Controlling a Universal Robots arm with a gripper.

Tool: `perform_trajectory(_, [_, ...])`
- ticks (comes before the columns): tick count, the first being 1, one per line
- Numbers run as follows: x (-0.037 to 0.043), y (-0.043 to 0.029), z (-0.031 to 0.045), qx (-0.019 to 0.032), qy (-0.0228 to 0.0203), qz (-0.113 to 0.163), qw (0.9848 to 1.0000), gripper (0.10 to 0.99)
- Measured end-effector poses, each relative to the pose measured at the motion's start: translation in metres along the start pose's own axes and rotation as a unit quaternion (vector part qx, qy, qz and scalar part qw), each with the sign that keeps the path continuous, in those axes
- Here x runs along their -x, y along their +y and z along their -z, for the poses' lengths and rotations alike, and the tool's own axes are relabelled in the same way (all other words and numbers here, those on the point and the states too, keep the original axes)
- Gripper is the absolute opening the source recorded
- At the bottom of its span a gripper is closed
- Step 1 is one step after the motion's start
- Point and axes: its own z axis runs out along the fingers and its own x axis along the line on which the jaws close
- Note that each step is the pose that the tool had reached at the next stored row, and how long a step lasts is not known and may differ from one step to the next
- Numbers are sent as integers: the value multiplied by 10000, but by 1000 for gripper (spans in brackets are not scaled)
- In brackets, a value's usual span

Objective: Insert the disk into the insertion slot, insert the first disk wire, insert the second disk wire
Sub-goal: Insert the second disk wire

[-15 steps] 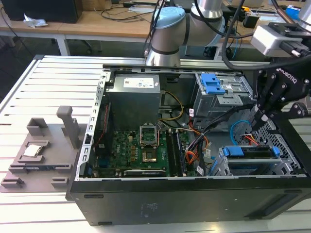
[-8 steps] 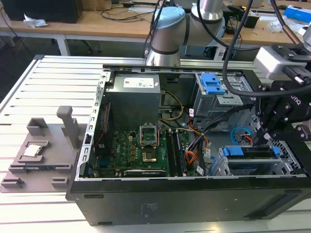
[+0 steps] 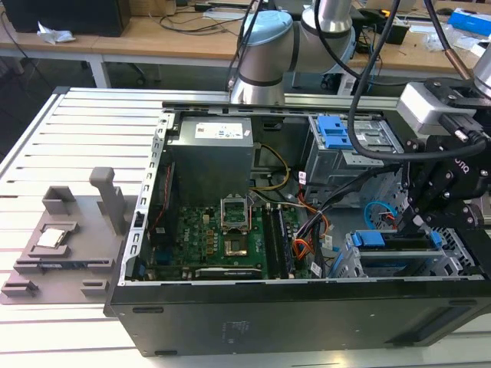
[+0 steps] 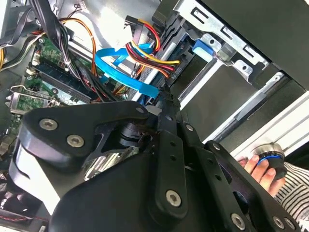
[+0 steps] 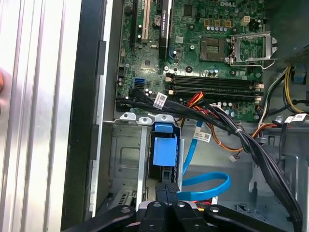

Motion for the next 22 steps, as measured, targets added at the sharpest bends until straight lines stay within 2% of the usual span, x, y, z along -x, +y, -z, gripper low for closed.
perform_trajectory(12, [1,-15,-56,6,-2,-14,10000,106])
perform_trajectory(22, [-1,-17,-77,10,-15,-172,9999,106])
